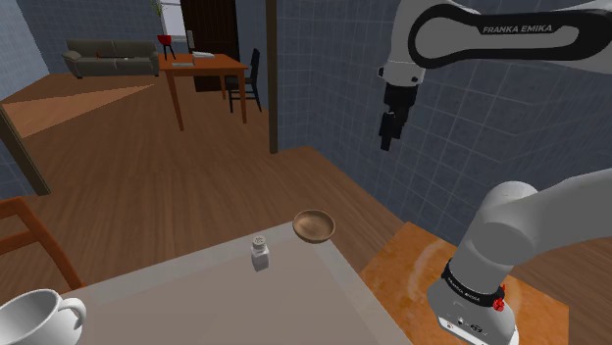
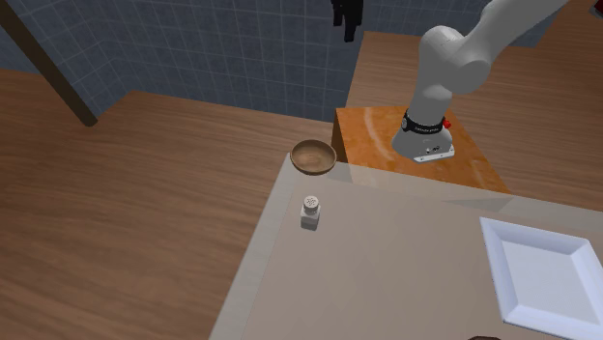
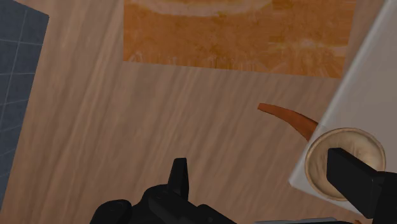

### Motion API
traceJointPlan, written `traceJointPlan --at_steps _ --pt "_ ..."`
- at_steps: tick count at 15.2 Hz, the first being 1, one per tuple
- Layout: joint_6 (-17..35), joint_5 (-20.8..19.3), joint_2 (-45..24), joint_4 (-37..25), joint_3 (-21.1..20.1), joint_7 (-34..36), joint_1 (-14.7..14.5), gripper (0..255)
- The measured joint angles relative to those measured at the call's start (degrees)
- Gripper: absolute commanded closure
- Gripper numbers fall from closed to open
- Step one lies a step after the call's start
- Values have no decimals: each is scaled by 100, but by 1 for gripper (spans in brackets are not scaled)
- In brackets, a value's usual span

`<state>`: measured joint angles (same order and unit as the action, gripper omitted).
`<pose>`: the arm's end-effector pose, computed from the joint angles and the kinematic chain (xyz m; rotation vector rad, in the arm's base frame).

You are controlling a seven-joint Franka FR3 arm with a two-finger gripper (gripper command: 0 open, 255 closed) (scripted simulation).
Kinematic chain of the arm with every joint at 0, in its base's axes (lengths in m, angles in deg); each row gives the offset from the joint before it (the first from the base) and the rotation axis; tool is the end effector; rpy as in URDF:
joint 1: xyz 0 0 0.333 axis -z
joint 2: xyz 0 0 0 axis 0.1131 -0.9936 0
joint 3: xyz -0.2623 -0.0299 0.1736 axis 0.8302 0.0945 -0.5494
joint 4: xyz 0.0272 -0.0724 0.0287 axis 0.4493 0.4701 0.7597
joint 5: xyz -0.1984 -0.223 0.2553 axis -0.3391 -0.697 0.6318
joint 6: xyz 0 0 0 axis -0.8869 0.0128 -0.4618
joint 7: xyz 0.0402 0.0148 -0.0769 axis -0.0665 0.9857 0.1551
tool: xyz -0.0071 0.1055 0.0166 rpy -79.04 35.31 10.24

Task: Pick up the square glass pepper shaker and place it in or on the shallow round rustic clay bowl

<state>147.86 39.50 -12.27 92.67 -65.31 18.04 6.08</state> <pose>0.3114 -0.0030 0.5603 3.0923 0.2373 -0.0561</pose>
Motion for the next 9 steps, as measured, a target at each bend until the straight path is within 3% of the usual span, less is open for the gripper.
traceJointPlan --at_steps 3,9 --pt "120 101 -74 32 -141 156 -62 0" --pt "692 532 -377 208 -795 872 -341 0"
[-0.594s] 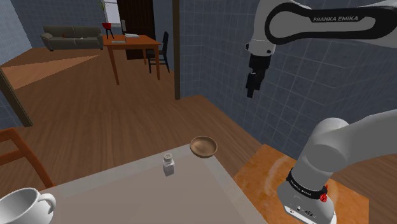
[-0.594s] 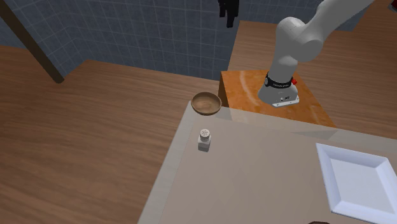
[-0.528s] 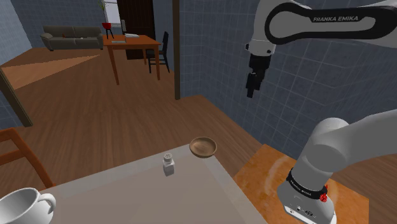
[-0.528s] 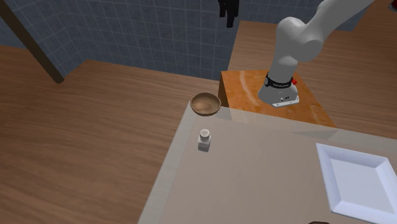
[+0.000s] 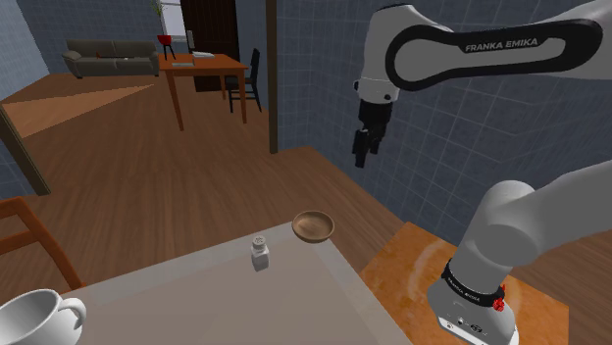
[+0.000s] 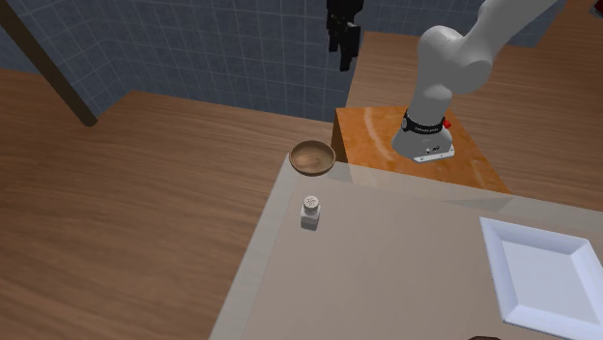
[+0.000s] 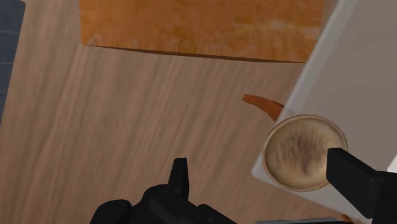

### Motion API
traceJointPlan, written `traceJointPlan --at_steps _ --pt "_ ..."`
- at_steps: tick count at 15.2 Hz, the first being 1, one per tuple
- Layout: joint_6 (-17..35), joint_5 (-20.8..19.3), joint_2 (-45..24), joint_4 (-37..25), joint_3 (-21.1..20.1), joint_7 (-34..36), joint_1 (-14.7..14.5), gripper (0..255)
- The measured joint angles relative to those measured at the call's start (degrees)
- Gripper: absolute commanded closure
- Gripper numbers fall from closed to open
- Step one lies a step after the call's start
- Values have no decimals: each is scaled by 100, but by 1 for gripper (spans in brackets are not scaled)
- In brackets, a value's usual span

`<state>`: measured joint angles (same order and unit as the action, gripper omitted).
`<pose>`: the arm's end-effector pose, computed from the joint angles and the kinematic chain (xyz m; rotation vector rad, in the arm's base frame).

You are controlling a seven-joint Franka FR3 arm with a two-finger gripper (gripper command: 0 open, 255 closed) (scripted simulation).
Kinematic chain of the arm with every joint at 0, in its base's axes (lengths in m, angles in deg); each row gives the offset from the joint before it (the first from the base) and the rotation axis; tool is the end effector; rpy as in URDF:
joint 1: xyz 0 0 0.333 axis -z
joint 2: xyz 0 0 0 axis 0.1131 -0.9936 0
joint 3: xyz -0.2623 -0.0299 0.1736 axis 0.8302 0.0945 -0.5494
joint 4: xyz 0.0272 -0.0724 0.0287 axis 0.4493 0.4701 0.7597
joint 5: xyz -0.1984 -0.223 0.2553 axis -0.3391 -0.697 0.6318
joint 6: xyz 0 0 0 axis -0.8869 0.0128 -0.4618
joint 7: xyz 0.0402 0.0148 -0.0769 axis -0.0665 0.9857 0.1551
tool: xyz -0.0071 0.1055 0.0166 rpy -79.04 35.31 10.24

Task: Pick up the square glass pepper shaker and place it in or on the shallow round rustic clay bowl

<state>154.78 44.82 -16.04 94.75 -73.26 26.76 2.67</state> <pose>0.3281 0.0790 0.5293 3.0904 0.2387 -0.0236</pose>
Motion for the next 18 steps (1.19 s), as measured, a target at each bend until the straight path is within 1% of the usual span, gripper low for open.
traceJointPlan --at_steps 6,9,12,15,18 --pt "736 342 -583 34 -705 746 -243 0" --pt "1051 417 -1055 -189 -1071 1151 -308 0" --pt "1473 422 -1558 -327 -1441 1563 -351 0" --pt "1775 354 -2027 -544 -1810 2022 -393 0" --pt "2033 119 -2648 -926 -2156 2505 -370 0"
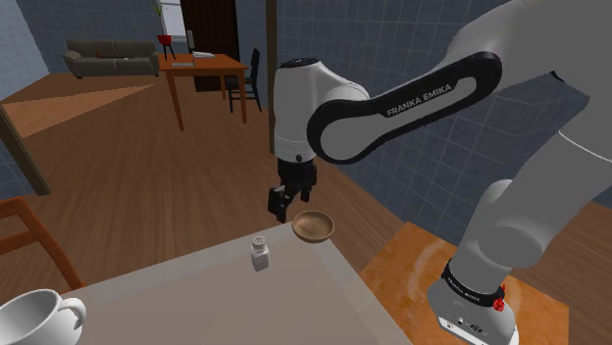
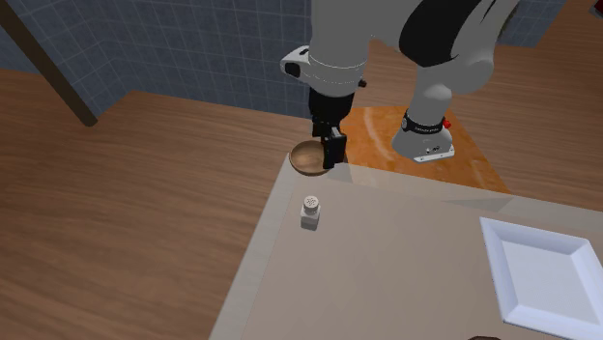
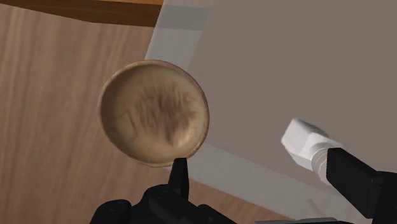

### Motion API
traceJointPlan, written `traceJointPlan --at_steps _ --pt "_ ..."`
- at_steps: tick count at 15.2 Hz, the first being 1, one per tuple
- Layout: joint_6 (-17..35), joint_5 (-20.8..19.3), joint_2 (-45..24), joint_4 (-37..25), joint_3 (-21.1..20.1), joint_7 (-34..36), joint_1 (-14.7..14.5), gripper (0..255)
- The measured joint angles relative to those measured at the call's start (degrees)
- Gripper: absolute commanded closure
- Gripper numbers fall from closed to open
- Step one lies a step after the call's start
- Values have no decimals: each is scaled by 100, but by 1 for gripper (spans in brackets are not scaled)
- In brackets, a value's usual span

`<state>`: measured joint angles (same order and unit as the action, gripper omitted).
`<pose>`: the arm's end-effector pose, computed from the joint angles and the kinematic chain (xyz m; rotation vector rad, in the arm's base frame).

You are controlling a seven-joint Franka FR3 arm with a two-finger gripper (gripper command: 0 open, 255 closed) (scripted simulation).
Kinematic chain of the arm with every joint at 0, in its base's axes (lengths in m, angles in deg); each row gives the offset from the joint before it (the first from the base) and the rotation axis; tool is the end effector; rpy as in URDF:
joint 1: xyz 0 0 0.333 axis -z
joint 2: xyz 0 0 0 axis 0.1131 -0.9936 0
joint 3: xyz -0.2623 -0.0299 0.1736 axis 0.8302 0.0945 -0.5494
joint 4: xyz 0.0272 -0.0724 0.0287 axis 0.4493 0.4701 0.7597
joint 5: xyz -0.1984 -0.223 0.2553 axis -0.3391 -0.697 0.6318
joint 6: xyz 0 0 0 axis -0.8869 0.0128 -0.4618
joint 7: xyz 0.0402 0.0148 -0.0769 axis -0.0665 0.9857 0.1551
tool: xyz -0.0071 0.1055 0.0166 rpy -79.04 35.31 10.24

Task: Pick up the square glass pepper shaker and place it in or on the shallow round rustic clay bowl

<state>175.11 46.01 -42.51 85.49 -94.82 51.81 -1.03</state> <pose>0.3758 0.2948 0.4373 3.0867 0.2366 0.0617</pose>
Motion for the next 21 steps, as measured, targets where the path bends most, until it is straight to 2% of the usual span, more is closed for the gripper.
traceJointPlan --at_steps 5,7,9,15,21 --pt "320 -595 -997 -603 -495 926 -63 0" --pt "394 -925 -1445 -900 -609 1284 -115 0" --pt "500 -1073 -1631 -943 -630 1427 -143 0" --pt "885 -1347 -1949 -804 -605 1624 -167 0" --pt "935 -1385 -1994 -790 -598 1650 -171 0"
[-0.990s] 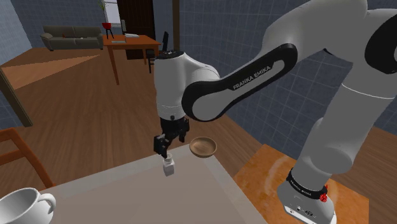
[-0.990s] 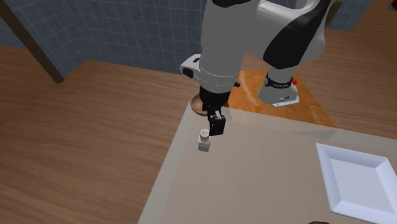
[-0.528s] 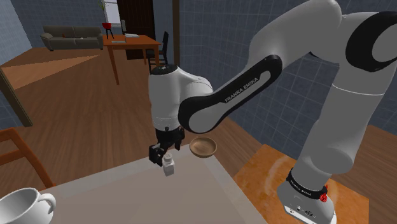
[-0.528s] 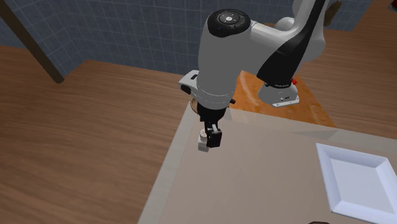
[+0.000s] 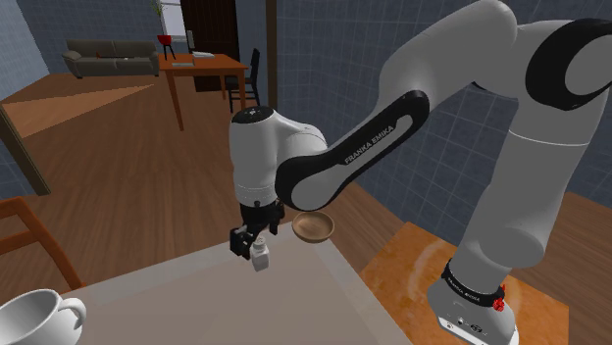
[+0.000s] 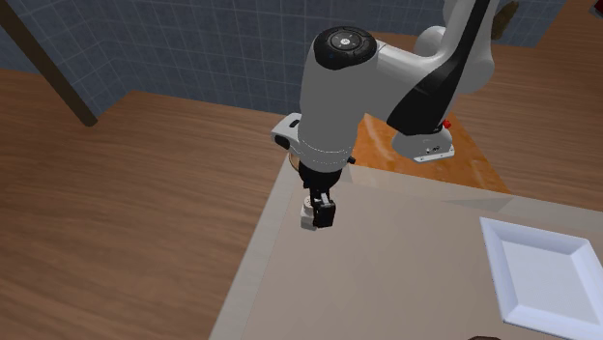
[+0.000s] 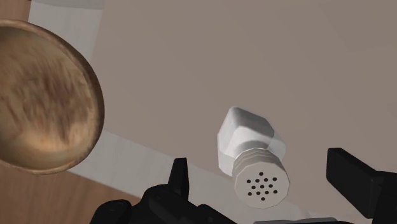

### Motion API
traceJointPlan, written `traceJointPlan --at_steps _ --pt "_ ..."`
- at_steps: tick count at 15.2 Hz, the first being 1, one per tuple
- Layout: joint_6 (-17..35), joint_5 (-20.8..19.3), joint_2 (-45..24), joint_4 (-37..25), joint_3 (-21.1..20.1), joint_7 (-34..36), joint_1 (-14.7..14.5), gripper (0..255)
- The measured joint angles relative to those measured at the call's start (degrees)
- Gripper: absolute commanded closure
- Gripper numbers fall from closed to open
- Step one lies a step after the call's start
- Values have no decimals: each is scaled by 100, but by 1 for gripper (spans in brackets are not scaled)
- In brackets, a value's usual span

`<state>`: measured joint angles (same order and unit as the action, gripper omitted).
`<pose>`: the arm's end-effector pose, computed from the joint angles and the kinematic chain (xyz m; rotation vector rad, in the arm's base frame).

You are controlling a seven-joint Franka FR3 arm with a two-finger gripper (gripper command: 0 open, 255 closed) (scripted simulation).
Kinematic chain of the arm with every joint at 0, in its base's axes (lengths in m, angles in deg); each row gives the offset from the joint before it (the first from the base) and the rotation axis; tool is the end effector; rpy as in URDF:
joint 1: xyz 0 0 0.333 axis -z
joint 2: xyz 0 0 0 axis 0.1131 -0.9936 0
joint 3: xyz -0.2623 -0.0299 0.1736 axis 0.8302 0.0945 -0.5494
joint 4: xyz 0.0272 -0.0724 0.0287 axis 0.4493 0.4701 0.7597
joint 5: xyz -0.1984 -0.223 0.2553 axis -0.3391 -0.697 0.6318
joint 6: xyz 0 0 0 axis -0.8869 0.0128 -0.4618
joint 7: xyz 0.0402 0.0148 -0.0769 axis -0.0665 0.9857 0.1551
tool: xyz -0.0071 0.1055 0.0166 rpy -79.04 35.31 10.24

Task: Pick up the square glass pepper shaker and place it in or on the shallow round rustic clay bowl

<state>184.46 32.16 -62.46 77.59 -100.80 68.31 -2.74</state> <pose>0.3970 0.3809 0.3617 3.0862 0.2327 0.0963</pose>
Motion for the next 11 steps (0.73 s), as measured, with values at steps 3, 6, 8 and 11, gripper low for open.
traceJointPlan --at_steps 3,6,8,11 --pt "1 -1 -1 -2 0 1 -1 255" --pt "0 -1 -1 -3 0 1 -1 255" --pt "1 -1 -2 -4 -1 1 -1 255" --pt "2 0 0 -3 -2 0 -1 255"
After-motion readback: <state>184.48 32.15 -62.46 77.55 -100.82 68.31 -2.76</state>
